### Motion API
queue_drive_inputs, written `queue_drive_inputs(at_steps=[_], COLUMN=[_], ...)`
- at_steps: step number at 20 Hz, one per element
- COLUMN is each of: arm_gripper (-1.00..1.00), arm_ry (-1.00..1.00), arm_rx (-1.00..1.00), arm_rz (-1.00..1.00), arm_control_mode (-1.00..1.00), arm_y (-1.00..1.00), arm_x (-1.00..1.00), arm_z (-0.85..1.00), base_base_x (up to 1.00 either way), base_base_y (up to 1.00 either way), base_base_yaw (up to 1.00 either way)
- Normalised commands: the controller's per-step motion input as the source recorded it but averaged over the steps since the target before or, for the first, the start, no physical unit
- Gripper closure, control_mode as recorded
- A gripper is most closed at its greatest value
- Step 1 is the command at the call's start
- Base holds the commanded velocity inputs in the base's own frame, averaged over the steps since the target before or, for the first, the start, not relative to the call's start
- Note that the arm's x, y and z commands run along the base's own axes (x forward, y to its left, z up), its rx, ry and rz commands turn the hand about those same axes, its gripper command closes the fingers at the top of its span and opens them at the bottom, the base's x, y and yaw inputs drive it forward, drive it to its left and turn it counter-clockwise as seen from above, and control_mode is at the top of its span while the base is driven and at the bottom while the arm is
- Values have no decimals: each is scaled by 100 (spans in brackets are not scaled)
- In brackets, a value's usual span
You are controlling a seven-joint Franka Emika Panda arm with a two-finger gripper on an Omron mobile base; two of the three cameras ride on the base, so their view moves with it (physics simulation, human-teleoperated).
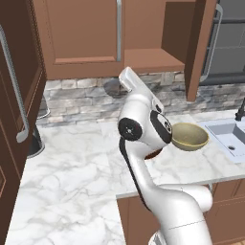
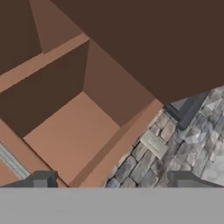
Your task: Open the cabinet. Pick the bowls from the counter and place them in the cabinet. Then close the cabinet.
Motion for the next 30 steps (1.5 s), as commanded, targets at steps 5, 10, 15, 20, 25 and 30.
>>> queue_drive_inputs(at_steps=[5,10,15,20,25,30], arm_gripper=[-100,-100,-100,-100,-100,-100], arm_ry=[3,20,31,21,8,7], arm_rx=[-15,-20,-15,-11,-12,-7], arm_rz=[-16,-20,-21,-14,-7,-4], arm_control_mode=[-100,-100,-100,-100,-100,-100], arm_y=[-3,-34,-49,-42,-31,-53], arm_x=[35,23,10,11,7,4], arm_z=[4,1,0,1,5,0], base_base_x=[0,0,0,0,0,0], base_base_y=[0,0,0,0,0,0], base_base_yaw=[0,0,0,0,0,0])
